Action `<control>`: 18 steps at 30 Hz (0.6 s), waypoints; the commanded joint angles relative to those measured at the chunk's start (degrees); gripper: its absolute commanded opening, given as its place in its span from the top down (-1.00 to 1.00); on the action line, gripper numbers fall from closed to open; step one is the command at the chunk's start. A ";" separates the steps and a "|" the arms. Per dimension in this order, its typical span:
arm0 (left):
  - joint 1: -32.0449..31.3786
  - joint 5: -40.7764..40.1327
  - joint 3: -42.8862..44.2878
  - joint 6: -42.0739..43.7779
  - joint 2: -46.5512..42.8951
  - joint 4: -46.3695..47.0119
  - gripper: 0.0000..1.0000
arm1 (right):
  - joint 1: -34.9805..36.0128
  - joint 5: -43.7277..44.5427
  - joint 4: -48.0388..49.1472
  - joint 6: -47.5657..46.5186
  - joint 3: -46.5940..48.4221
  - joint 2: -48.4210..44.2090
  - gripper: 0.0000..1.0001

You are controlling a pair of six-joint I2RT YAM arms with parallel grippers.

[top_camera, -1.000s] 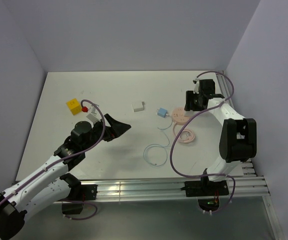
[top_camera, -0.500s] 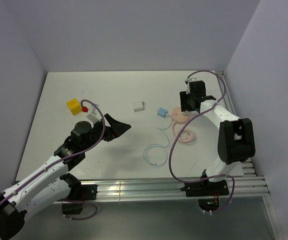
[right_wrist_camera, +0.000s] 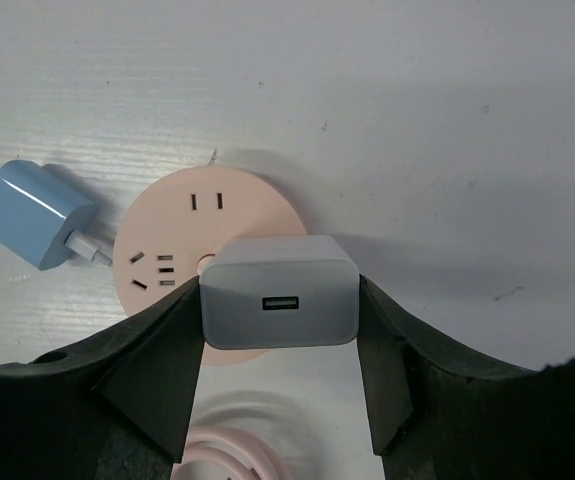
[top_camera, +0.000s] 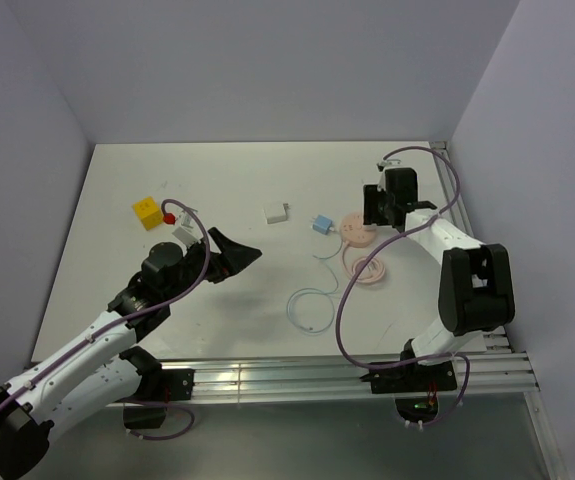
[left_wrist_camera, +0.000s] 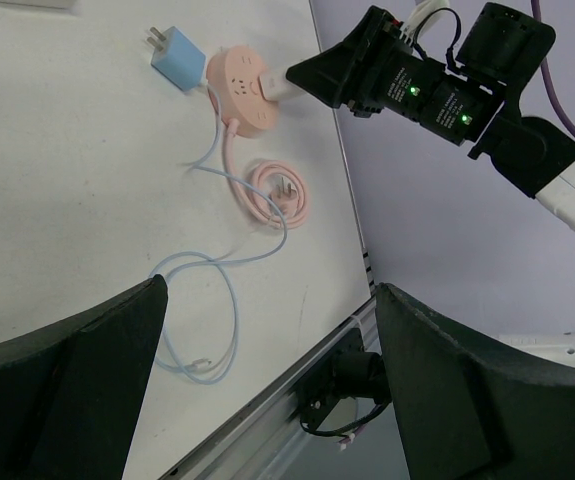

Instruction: Insert the plug

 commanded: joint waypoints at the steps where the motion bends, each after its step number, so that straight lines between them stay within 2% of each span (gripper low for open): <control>1: -0.07 0.34 0.29 0.91 0.84 1.80 -0.81 | 2.28 -2.37 -13.31 3.11 -2.09 4.84 1.00; 13: -0.07 3.50 3.81 3.63 6.38 1.01 -0.80 | 13.44 8.26 -22.01 20.24 2.92 7.74 1.00; 18: -0.16 4.29 5.92 4.69 9.55 1.26 -0.80 | 16.69 13.71 -24.74 23.93 3.10 7.30 1.00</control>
